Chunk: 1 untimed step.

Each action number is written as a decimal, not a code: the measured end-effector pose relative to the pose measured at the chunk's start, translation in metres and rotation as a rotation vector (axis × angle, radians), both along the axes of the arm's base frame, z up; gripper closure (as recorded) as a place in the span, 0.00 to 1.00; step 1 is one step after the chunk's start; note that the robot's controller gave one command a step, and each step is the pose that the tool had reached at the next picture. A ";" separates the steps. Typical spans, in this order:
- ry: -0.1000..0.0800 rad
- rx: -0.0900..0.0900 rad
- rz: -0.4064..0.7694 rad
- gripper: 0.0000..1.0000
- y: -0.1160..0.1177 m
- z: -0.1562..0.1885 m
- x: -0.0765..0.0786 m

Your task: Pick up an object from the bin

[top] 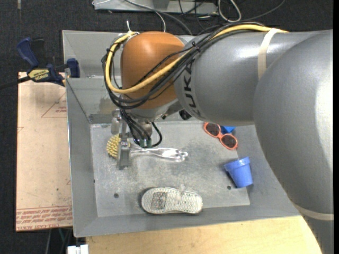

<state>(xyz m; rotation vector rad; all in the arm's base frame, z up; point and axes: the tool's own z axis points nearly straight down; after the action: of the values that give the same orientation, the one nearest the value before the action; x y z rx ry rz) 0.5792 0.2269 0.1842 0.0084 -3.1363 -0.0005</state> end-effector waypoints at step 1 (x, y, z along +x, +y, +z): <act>-0.006 0.001 -0.005 0.00 -0.002 0.005 0.001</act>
Offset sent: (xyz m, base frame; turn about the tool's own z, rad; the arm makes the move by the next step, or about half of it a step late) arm 0.0463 -0.0523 -0.1142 -0.0903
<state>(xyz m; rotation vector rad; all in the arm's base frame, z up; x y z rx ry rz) 0.5806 0.2253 0.1892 0.0013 -3.1424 -0.0024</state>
